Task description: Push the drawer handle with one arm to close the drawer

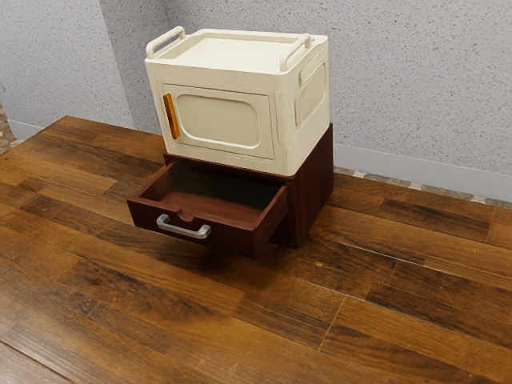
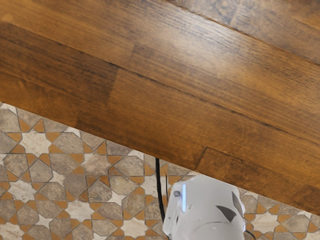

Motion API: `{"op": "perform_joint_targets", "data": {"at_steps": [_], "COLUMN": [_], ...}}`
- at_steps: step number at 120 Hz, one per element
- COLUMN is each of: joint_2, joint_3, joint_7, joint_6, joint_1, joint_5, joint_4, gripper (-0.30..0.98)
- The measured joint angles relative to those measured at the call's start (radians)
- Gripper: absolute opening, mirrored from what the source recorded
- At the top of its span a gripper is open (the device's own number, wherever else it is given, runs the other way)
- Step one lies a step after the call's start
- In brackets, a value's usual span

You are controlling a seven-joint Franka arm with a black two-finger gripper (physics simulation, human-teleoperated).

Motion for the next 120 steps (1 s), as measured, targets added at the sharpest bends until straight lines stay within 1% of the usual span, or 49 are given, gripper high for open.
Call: {"op": "perform_joint_targets", "data": {"at_steps": [11,24,35,45,54,65,73,81,97,110,120], "joint_2": [-0.001,0.0,-0.003,0.003,0.045,0.095,0.102,0.105,0.096,0.078,0.067], "joint_3": [0.006,0.006,-0.019,-0.062,-0.085,-0.095,-0.097,-0.12,-0.256,-0.376,-0.428], "joint_7": [0.027,0.052,0.067,0.072,0.076,0.081,0.083,0.085,0.074,0.06,0.048], "joint_6": [0.146,0.251,0.278,0.292,0.301,0.32,0.332,0.339,0.36,0.417,0.465], "joint_1": [-0.004,0.001,-0.004,-0.007,-0.041,-0.098,-0.123,-0.115,-0.026,0.067,0.102], "joint_5": [0.012,0.014,0.02,0.021,0.025,0.025,0.021,0.02,0.012,0.007,0.001], "joint_4": [-0.011,-0.01,0.154,0.24,0.245,0.242,0.216,0.181,0.061,-0.07,-0.149], "gripper": [0.69,0.69,0.67,0.51,0.34,0.17,0.08,0.02,-0.04,-0.07,-0.08]}}
